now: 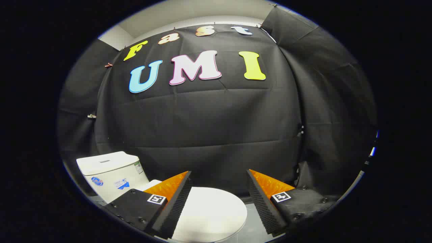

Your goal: Open the toilet lid.

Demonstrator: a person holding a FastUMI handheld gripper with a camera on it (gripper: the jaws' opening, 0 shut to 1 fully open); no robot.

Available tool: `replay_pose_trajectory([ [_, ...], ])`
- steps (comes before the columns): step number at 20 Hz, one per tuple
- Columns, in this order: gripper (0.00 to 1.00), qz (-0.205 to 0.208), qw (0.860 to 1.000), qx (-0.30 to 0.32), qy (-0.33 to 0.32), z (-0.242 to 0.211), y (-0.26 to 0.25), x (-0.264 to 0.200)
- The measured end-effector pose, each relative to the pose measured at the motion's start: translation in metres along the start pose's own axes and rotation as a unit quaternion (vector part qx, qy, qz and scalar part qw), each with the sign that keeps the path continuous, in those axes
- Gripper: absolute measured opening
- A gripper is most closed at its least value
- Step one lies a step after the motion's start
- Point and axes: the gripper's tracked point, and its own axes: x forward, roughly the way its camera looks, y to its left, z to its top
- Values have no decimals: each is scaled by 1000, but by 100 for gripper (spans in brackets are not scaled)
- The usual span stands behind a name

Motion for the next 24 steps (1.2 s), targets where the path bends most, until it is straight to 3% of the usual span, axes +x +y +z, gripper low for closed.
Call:
replay_pose_trajectory([
  [24,97,10,1000,-7,0,0,5,0],
])
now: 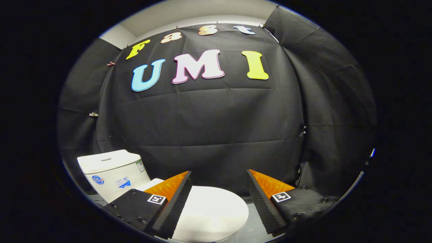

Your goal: Open the toilet lid.

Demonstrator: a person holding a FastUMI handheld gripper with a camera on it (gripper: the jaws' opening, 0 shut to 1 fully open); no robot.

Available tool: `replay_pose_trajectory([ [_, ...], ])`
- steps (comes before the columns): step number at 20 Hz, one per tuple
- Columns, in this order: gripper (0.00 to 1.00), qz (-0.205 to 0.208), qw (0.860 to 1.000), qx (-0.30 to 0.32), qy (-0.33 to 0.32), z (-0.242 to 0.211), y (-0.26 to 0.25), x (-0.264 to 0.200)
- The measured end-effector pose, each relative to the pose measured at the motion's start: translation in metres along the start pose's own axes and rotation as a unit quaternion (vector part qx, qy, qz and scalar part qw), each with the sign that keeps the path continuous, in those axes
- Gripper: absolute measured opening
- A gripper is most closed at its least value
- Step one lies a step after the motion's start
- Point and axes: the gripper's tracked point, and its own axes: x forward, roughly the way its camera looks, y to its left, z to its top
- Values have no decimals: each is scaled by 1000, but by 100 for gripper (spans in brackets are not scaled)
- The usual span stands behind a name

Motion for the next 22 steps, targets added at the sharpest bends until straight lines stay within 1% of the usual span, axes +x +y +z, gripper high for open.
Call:
replay_pose_trajectory([
  [22,98,7,1000,-5,6,-4,4,0],
])
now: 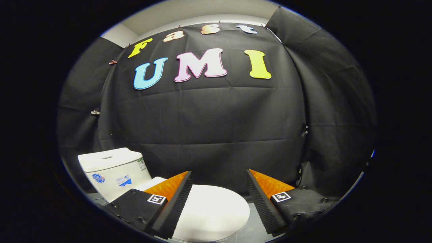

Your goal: Open the toilet lid.

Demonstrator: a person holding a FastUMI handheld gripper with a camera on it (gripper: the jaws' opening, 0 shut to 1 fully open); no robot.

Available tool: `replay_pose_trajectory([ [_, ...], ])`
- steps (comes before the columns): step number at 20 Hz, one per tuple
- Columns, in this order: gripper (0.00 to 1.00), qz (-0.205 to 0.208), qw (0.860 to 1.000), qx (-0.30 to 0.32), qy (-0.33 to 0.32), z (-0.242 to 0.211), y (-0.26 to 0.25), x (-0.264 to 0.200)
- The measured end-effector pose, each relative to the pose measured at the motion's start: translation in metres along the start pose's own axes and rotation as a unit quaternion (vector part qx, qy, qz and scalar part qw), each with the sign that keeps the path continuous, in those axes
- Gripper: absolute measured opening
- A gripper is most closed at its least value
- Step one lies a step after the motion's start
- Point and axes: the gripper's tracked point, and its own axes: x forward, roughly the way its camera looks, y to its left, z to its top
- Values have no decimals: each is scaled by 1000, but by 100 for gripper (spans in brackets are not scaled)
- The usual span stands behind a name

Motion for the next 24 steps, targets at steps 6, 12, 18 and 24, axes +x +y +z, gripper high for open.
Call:
replay_pose_trajectory([
  [6,98,1,1000,0,-1,1,0,0],
  [12,98,0,1000,4,2,0,0,0],
  [18,98,1,1000,3,2,-1,1,0],
  [24,98,0,1000,5,2,0,-1,0],
])
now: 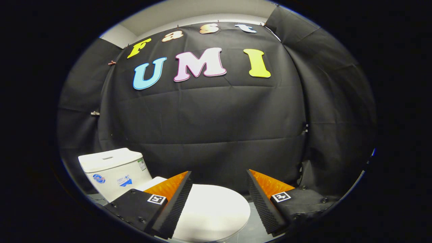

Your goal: Open the toilet lid.

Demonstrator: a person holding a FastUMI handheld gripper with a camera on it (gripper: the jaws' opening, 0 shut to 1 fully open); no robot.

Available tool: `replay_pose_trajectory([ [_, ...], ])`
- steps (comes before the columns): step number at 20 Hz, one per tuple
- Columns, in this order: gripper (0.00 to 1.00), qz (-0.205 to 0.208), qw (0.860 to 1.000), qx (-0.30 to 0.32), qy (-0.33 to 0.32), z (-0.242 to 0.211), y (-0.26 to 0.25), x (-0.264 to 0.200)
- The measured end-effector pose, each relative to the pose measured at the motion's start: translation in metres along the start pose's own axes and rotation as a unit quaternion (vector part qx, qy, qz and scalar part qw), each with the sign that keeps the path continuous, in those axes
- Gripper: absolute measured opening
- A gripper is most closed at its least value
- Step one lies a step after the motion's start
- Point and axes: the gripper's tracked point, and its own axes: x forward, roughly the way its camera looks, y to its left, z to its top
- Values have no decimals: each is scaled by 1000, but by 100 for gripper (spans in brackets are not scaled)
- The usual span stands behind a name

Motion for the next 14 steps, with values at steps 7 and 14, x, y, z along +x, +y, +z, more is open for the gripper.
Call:
replay_pose_trajectory([
  [7,98,1,1000,0,-2,1,1,-1],
  [14,98,1,1000,-5,-7,4,1,-1],
])
